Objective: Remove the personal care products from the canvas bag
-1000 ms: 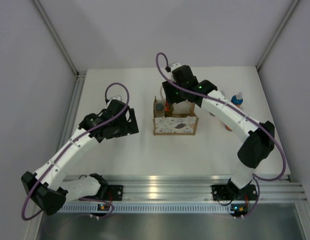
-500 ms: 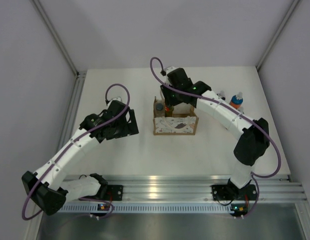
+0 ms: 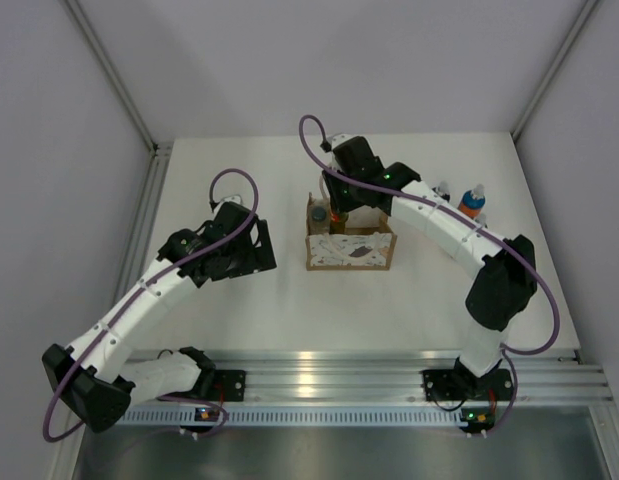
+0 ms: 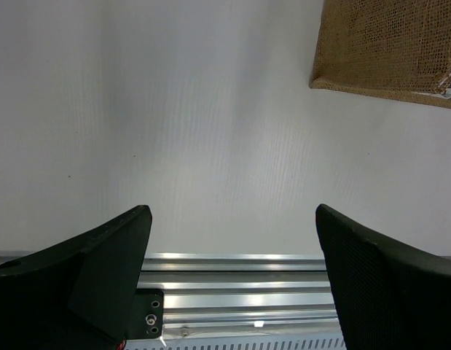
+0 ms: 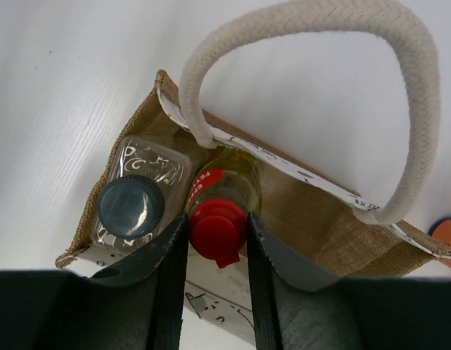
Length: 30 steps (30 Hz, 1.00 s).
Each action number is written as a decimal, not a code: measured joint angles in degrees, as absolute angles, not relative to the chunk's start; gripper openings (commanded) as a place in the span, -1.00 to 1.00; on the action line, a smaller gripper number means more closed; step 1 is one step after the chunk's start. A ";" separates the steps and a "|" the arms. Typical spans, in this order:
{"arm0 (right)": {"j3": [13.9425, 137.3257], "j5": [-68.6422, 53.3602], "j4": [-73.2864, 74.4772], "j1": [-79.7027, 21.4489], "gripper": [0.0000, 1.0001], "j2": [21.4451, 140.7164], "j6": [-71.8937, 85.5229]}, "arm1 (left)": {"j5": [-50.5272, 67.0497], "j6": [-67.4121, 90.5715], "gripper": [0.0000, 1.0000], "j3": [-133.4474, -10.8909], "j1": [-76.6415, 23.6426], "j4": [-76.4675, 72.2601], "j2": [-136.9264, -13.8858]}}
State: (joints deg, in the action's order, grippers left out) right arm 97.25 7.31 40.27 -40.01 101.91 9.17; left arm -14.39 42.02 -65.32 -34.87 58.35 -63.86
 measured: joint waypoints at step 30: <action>102.89 13.67 48.34 -40.66 -1.00 100.07 9.65 | -14.46 40.53 0.97 -65.30 -34.87 58.35 -64.42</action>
